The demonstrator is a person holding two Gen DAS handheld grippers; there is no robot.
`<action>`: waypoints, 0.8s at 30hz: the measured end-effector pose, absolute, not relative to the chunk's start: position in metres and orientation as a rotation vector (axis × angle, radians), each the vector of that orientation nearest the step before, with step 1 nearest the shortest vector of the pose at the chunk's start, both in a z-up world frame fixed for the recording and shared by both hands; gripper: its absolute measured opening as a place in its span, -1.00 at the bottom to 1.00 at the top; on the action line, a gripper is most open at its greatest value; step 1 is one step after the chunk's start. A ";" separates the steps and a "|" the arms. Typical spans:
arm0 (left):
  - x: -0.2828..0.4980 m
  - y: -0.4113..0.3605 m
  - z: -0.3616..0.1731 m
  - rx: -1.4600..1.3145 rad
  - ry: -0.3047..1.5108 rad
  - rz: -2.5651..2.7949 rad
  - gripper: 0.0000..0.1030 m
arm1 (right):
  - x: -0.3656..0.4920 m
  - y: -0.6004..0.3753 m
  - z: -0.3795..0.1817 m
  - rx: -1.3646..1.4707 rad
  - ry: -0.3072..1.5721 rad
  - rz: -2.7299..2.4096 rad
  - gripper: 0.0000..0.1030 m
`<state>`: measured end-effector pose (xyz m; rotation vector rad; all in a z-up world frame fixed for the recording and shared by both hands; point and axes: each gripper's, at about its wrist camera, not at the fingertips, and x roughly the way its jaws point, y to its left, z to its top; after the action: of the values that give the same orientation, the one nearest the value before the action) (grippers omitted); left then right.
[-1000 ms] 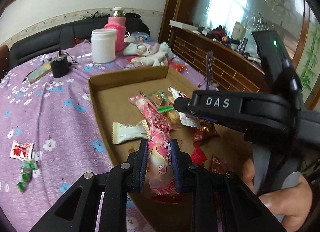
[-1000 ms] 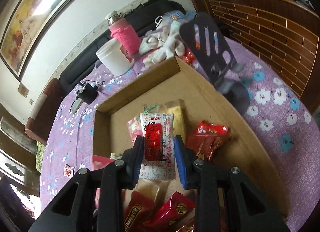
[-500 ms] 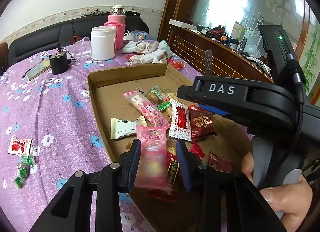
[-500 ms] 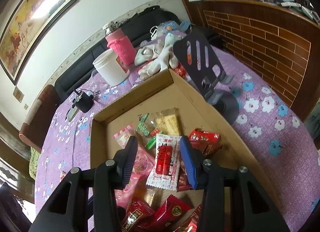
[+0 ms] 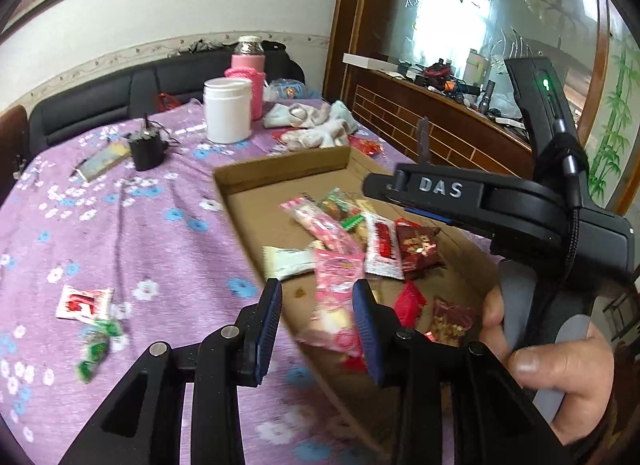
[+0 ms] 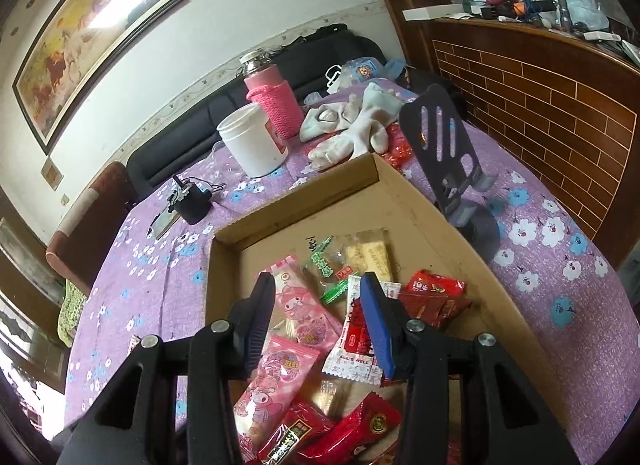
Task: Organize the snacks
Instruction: 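Move the left tool back to the table and grasp the green-wrapped candy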
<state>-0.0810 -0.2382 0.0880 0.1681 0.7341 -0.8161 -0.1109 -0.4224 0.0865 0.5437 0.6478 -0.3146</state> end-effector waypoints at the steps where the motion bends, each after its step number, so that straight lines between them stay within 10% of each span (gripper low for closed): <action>1: -0.080 -0.233 0.090 0.175 0.729 -0.808 -0.27 | -0.111 -0.422 0.087 0.541 0.645 -0.312 -0.17; 24: -0.003 -0.124 0.031 0.279 0.820 -0.534 -0.16 | -0.104 -0.391 0.096 0.429 0.617 -0.247 -0.15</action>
<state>-0.0034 -0.1239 0.0308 0.2795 0.8197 -0.5340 -0.1037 -0.3906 0.0959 0.4291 0.6172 -0.2472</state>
